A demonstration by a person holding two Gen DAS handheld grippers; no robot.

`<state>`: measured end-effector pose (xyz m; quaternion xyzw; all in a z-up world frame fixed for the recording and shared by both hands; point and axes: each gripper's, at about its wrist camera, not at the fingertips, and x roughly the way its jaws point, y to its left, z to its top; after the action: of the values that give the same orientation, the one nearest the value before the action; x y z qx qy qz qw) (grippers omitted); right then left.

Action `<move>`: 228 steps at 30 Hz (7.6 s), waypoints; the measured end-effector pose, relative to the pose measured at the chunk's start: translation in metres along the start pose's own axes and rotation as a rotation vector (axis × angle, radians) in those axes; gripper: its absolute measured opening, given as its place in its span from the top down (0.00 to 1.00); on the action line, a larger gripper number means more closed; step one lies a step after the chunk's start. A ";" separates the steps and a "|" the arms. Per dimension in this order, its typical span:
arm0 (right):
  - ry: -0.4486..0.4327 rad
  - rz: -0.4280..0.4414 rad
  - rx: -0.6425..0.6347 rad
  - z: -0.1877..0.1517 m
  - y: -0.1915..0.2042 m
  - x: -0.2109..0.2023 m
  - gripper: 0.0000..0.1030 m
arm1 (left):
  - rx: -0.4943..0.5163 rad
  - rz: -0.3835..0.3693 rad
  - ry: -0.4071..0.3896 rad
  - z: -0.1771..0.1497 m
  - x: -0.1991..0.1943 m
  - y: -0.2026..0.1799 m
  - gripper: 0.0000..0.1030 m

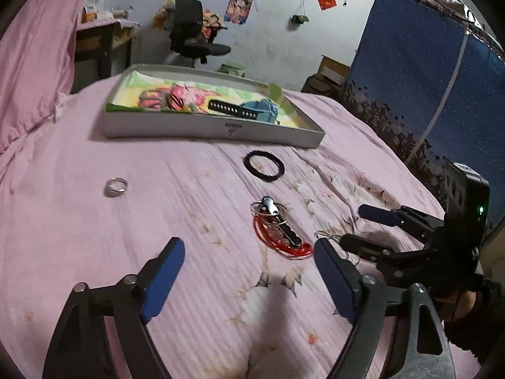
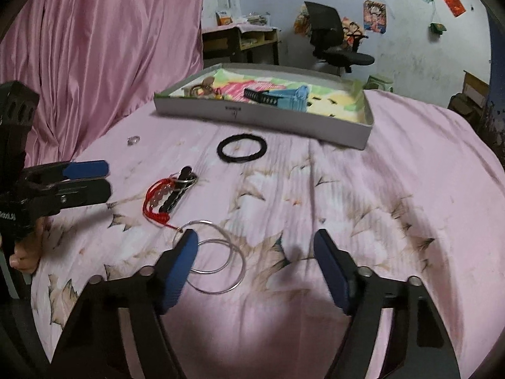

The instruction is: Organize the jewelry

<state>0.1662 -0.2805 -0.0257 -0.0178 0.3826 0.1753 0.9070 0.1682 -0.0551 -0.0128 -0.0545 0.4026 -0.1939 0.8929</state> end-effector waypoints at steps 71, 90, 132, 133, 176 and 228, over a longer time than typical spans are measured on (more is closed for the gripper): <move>-0.249 0.021 -0.025 0.116 0.006 -0.026 0.98 | -0.006 0.015 -0.128 0.112 -0.001 0.006 0.97; -0.202 -0.014 0.056 0.163 -0.005 0.079 0.98 | -0.054 0.102 -0.065 0.155 0.082 0.054 0.97; -0.295 -0.041 0.149 0.118 -0.008 0.033 0.35 | -0.023 0.127 -0.166 0.106 0.034 0.043 0.67; -0.301 -0.040 0.150 0.116 -0.007 0.030 0.34 | -0.021 0.133 -0.180 0.103 0.029 0.042 0.58; -0.317 -0.041 -0.028 0.039 0.047 -0.031 0.01 | -0.012 0.283 -0.314 0.002 -0.063 0.060 0.00; 0.016 0.125 -0.093 0.057 0.062 0.059 0.75 | 0.102 0.213 -0.009 0.036 0.012 0.075 0.98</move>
<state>0.2236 -0.1951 -0.0205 -0.0375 0.3815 0.2491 0.8894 0.2245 0.0073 -0.0160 0.0331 0.3917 -0.1179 0.9119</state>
